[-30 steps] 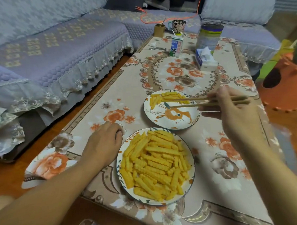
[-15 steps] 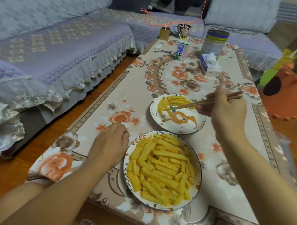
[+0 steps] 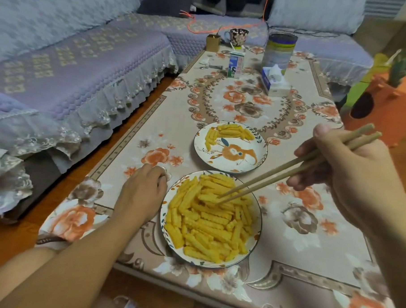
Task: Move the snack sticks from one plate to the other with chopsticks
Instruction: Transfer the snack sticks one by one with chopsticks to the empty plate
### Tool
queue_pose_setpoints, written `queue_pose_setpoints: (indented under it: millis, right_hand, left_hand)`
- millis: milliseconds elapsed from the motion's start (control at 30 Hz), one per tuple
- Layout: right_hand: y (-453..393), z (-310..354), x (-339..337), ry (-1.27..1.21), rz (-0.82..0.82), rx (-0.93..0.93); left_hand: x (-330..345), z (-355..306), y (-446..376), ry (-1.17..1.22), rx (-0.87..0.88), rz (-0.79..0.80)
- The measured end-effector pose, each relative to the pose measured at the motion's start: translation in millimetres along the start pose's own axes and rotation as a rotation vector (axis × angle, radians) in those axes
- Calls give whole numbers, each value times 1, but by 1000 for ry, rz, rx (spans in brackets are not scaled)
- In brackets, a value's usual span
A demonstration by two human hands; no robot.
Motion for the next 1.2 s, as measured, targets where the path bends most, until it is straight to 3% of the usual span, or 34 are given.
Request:
queue_pose_setpoints:
  millis: [133,333,733,933,1200]
  right_hand:
    - [-4,-4,-6,30,-15,-30]
    - [-24,-22,-15,-99,-195,-25]
    - [-89,-66,94,184,-202,-95]
    - [-68,-49,61,114,-271,-54]
    - [-4,-2,25,-125,-34,14]
  left_hand:
    - [2,1,-1,3,5,5]
    - [3,3,-2,11,-6,12]
    - [5,6,-4,3,-5,31]
    - [4,5,-5,-7,-7,37]
    - [1,1,-3,-24,1,25]
Point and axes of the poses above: each hand's wrist, its own y-axis away from the middle knuckle, its own x-axis out of the palm, z = x × y, the point moved 3 cm from there along -y, towards the middle knuckle, and after that the axes turned 5 degrees about -y, right-handed, at the moved point
